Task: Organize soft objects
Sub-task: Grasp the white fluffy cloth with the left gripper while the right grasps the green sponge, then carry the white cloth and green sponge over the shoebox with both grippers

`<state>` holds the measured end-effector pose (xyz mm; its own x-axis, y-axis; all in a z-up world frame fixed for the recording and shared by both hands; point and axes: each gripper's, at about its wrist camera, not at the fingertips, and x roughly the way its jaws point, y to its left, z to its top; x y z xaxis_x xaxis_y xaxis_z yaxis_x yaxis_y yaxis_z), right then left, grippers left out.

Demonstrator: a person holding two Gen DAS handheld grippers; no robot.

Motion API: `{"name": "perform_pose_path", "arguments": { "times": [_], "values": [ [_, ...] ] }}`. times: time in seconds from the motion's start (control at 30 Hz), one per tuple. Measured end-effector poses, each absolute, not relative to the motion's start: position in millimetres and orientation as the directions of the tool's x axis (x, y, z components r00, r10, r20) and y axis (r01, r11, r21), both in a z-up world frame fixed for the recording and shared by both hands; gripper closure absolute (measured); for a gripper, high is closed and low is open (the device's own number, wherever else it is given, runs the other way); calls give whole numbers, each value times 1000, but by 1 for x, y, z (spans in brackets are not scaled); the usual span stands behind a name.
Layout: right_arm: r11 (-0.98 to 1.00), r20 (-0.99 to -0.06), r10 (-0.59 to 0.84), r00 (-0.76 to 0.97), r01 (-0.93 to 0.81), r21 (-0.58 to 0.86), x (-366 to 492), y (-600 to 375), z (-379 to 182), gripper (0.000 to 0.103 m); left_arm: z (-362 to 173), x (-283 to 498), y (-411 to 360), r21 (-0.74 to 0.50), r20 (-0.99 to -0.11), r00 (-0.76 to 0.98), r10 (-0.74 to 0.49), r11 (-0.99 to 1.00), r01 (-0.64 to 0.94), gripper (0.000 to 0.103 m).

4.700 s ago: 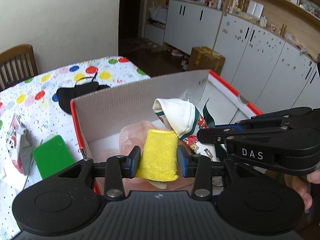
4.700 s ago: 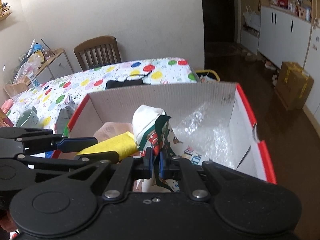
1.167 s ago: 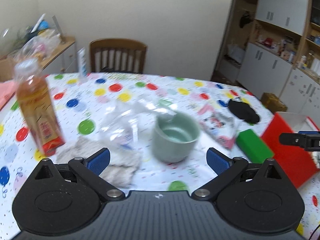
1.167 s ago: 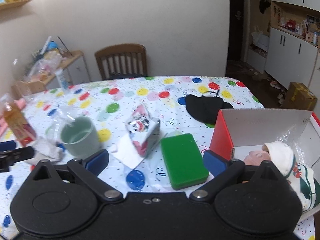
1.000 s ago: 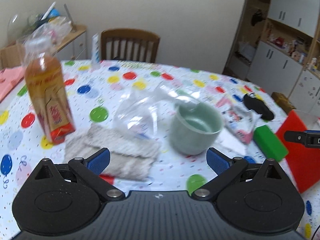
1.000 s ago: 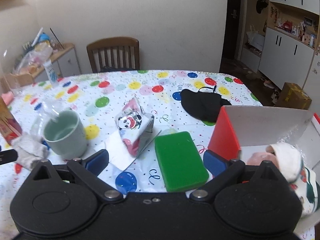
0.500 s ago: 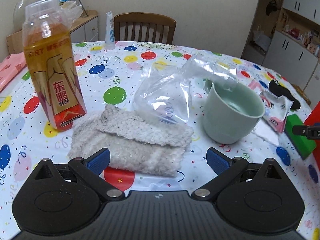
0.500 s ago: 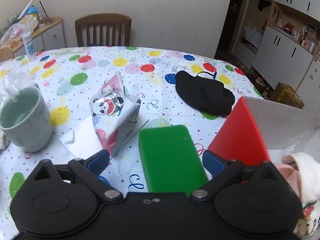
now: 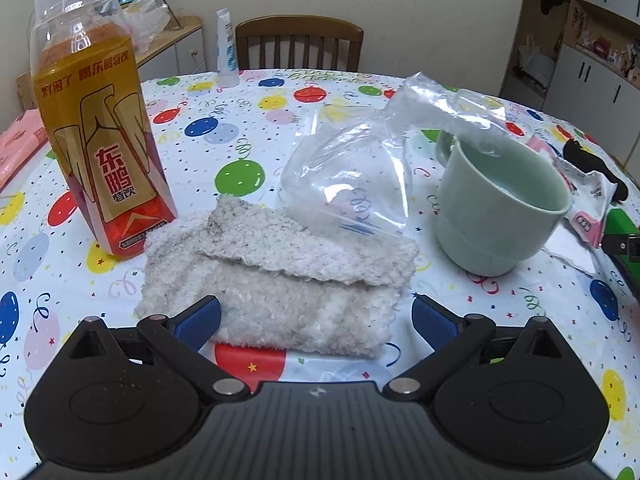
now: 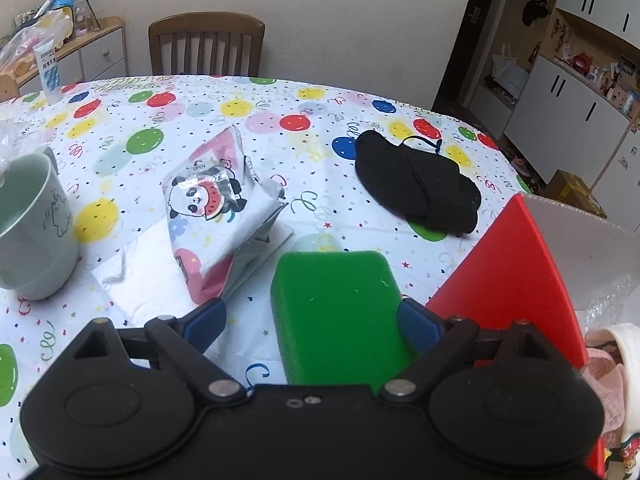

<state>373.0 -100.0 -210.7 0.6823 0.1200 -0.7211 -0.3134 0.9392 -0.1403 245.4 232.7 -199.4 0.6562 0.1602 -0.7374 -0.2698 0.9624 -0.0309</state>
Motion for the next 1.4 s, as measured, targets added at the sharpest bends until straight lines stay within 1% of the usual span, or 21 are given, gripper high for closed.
{"name": "perform_pose_path", "arguments": {
  "times": [0.07, 0.13, 0.27, 0.33, 0.37, 0.4, 0.43, 0.57, 0.67, 0.73, 0.77, 0.83, 0.87, 0.93, 0.97, 1.0, 1.03, 1.07, 1.13, 1.2, 1.4],
  "values": [
    [941, -719, 125, 684, -312, -133, 372, -101, -211, 12, -200, 246, 233, -26, -736, 655, 170, 960, -279, 1],
    [941, -716, 121, 688, -310, -138, 370, -100, -210, 18, -201, 247, 235, -28, -737, 653, 173, 958, -286, 4],
    [936, -716, 121, 688, -320, -150, 368, -100, -208, 25, -201, 249, 237, -34, -739, 651, 174, 955, -294, 4],
    [934, -716, 117, 688, -322, -156, 367, -102, -208, 31, -202, 250, 237, -34, -740, 650, 174, 955, -293, 6],
    [932, -717, 115, 688, -324, -162, 366, -102, -208, 32, -202, 250, 237, -30, -740, 649, 177, 955, -295, 6],
    [929, -716, 112, 689, -328, -171, 365, -101, -208, 35, -203, 251, 237, -27, -740, 648, 179, 955, -295, 7],
    [928, -715, 108, 690, -329, -177, 363, -100, -208, 38, -203, 251, 237, -25, -739, 649, 180, 956, -294, 11],
    [925, -724, 145, 674, -351, -141, 356, -98, -202, 44, -202, 250, 237, -10, -736, 649, 194, 955, -297, 18],
    [900, -721, 159, 675, -399, -174, 353, -92, -200, 41, -202, 248, 237, -6, -733, 651, 195, 956, -294, 22],
    [902, -715, 144, 684, -388, -190, 354, -93, -200, 18, -201, 247, 237, 5, -731, 651, 204, 956, -294, 29],
    [906, -714, 146, 685, -382, -181, 356, -96, -200, 17, -201, 247, 237, 7, -730, 651, 206, 956, -295, 30],
    [915, -725, 144, 673, -370, -162, 360, -100, -201, 17, -201, 245, 237, 5, -728, 654, 207, 955, -297, 36],
    [916, -733, 139, 666, -367, -160, 362, -101, -203, 17, -201, 245, 238, 6, -727, 654, 210, 954, -300, 36],
    [916, -746, 142, 650, -372, -151, 364, -101, -207, 17, -201, 244, 238, 9, -726, 654, 212, 954, -299, 44],
    [915, -750, 142, 647, -375, -150, 364, -101, -208, 17, -201, 244, 238, 13, -725, 655, 214, 955, -298, 47],
    [915, -751, 139, 646, -375, -152, 363, -100, -209, 19, -200, 244, 238, 16, -724, 655, 216, 954, -298, 52],
    [915, -754, 140, 642, -375, -149, 363, -99, -210, 25, -200, 243, 238, 16, -724, 655, 218, 954, -299, 56],
    [917, -757, 142, 637, -373, -142, 363, -99, -210, 27, -199, 243, 238, 16, -723, 654, 220, 953, -304, 58],
    [921, -760, 143, 634, -366, -133, 363, -99, -210, 31, -198, 241, 240, 12, -724, 652, 225, 950, -313, 67],
    [923, -759, 145, 634, -364, -128, 361, -100, -209, 33, -198, 241, 243, 5, -725, 652, 225, 947, -321, 69],
    [926, -753, 159, 638, -362, -111, 350, -103, -203, 37, -196, 236, 244, -25, -727, 654, 209, 944, -330, 71]
  ]
}}
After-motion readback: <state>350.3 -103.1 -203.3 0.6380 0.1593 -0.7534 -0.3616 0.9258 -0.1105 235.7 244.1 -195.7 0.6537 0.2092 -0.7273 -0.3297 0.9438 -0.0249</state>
